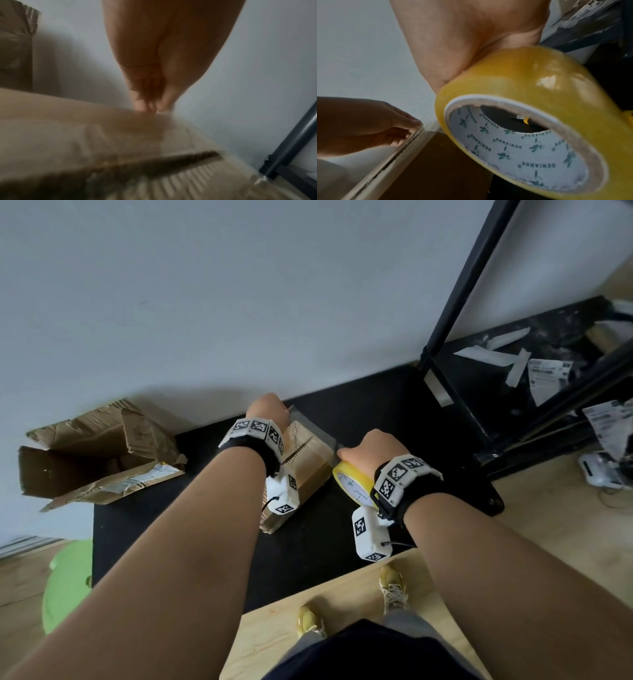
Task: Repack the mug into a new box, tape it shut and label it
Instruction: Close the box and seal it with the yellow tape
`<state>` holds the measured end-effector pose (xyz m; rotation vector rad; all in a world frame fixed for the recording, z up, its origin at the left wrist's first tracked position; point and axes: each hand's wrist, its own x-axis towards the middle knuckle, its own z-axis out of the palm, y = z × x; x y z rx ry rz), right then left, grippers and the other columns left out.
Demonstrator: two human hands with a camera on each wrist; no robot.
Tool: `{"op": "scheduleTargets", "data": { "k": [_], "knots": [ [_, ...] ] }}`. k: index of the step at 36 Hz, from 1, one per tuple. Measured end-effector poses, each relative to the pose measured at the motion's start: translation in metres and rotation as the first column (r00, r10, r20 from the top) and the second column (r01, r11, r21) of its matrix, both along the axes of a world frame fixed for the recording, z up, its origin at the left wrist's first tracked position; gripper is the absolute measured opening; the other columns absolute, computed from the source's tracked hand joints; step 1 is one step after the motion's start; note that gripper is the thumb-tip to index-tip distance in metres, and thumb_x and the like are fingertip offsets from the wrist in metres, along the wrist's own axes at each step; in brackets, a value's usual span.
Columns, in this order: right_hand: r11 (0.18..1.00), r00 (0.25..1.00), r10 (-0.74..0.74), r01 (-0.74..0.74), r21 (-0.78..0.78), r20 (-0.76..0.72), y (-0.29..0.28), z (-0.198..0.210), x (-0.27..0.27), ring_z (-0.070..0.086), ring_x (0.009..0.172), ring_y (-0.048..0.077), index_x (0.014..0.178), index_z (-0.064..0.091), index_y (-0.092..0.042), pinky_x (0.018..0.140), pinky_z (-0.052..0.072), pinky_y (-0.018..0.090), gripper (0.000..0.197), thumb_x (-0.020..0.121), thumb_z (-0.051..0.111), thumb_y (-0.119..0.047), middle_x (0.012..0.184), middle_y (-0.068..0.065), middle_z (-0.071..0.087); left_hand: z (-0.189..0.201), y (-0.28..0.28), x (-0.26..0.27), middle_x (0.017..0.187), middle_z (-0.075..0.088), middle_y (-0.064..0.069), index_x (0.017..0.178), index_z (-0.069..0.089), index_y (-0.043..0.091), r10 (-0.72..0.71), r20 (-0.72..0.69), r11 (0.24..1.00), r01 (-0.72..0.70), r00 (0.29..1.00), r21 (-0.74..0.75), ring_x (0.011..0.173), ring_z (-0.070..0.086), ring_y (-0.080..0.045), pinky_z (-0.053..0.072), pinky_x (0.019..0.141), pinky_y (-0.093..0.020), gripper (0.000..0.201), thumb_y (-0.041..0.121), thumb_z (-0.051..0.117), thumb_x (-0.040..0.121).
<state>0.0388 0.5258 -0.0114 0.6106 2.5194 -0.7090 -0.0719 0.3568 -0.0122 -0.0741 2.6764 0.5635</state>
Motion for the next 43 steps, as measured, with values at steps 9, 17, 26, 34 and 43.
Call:
{"op": "scheduleTargets", "data": {
  "k": [9, 17, 26, 34, 43],
  "knots": [
    [1.000, 1.000, 0.003, -0.003, 0.014, 0.024, 0.000, -0.009, -0.004, 0.059, 0.058, 0.019, 0.073, 0.061, -0.011, 0.053, 0.040, 0.025, 0.044, 0.082, 0.059, -0.054, 0.065, 0.001, 0.060, -0.026, -0.002, -0.005, 0.086, 0.072, -0.003, 0.087, 0.073, 0.015, 0.028, 0.119, 0.999, -0.026, 0.993, -0.020, 0.087, 0.068, -0.028, 0.056, 0.079, -0.036, 0.031, 0.039, 0.057, 0.077],
    [0.999, 0.999, 0.020, -0.022, 0.046, 0.035, -0.002, -0.017, -0.002, 0.058, 0.057, 0.018, 0.068, 0.057, -0.012, 0.050, 0.035, 0.024, 0.042, 0.085, 0.055, -0.050, 0.066, 0.002, 0.060, -0.014, -0.012, 0.007, 0.078, 0.059, 0.002, 0.082, 0.060, 0.014, 0.125, 0.281, 0.989, -0.143, 0.952, 0.044, 0.075, 0.056, -0.018, 0.038, 0.075, -0.032, 0.039, 0.051, 0.053, 0.092],
    [0.999, 0.999, 0.033, -0.034, 0.018, 0.024, -0.003, -0.020, 0.002, 0.058, 0.056, 0.019, 0.068, 0.059, -0.011, 0.051, 0.037, 0.026, 0.047, 0.089, 0.049, -0.052, 0.063, 0.002, 0.059, -0.019, -0.004, 0.017, 0.099, 0.071, -0.008, 0.102, 0.071, 0.010, 0.206, 0.027, 0.942, -0.206, 0.978, 0.266, 0.087, 0.063, -0.024, 0.041, 0.070, -0.024, 0.024, 0.028, 0.056, 0.093],
    [1.000, 0.999, 0.009, -0.009, -0.013, 0.036, -0.005, -0.025, 0.004, 0.058, 0.063, 0.020, 0.071, 0.055, -0.011, 0.055, 0.039, 0.029, 0.050, 0.091, 0.045, -0.056, 0.071, 0.004, 0.059, -0.006, -0.006, 0.035, 0.079, 0.067, 0.004, 0.085, 0.073, 0.020, 0.124, 0.096, 0.936, -0.148, 0.988, 0.318, 0.077, 0.061, -0.013, 0.050, 0.070, -0.028, 0.027, 0.047, 0.068, 0.082],
    [0.998, 0.999, -0.019, 0.017, -0.053, -0.045, 0.001, -0.023, 0.007, 0.057, 0.084, 0.025, 0.109, 0.060, -0.007, 0.067, 0.042, 0.031, 0.039, 0.090, 0.048, -0.039, 0.100, 0.010, 0.063, -0.010, -0.014, 0.052, 0.081, 0.072, 0.004, 0.089, 0.076, 0.021, 0.250, 0.122, 0.914, -0.276, 0.961, 0.298, 0.074, 0.066, -0.014, 0.050, 0.063, -0.024, 0.021, 0.039, 0.073, 0.080]
  ]
}}
